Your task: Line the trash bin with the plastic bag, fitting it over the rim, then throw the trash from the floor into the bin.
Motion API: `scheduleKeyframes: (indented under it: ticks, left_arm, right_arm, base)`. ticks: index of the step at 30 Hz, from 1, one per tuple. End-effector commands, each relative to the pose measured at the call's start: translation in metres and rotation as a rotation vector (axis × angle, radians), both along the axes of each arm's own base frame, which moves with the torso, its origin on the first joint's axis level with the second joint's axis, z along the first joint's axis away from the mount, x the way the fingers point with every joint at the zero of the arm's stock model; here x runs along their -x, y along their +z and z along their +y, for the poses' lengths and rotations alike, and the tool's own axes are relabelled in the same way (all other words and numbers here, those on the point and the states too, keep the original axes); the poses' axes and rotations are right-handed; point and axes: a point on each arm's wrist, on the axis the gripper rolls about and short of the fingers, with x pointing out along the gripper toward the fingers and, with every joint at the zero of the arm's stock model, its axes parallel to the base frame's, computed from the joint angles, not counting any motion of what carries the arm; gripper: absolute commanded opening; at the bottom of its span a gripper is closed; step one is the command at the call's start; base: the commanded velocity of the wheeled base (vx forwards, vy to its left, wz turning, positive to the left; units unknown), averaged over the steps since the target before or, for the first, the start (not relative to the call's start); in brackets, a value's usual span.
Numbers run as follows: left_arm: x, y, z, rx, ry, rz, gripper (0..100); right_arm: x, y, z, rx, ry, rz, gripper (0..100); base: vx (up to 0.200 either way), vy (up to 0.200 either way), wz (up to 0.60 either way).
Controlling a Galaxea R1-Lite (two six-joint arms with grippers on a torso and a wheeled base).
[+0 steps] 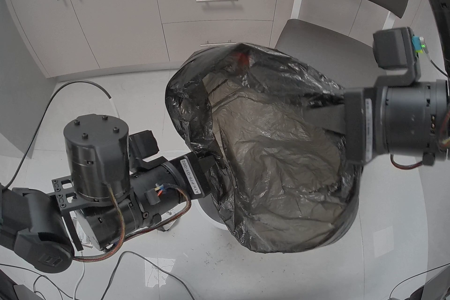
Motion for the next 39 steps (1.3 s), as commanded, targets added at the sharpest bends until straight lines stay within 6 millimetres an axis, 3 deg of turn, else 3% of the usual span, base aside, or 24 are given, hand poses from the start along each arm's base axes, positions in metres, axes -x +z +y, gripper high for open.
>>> scheduleKeyframes:
  ticks: [1,13,20,30,39]
  left_arm:
    - [0.014,0.01,0.008,0.054,-0.023,0.007,0]
    - [0.046,0.03,0.038,0.201,-0.118,0.188,0]
    - [0.053,0.019,0.044,0.169,-0.157,0.238,0]
    - [0.048,0.004,0.04,0.129,-0.163,0.289,0]
    - [0.022,-0.006,0.05,0.153,-0.195,0.372,0]
  right_arm:
    - [0.013,0.007,-0.017,-0.003,0.056,0.028,0]
    - [0.02,-0.002,-0.02,0.029,0.22,0.219,0]
    - [0.015,-0.012,-0.014,0.026,0.252,0.314,0]
    - [0.004,-0.03,-0.003,0.035,0.245,0.418,0]
    - [-0.002,-0.043,-0.006,0.067,0.206,0.45,0]
  base:
    - [0.0,0.0,0.0]
    - [0.0,0.0,0.0]
    - [0.0,0.0,0.0]
    - [0.0,0.0,0.0]
    - [0.0,0.0,0.0]
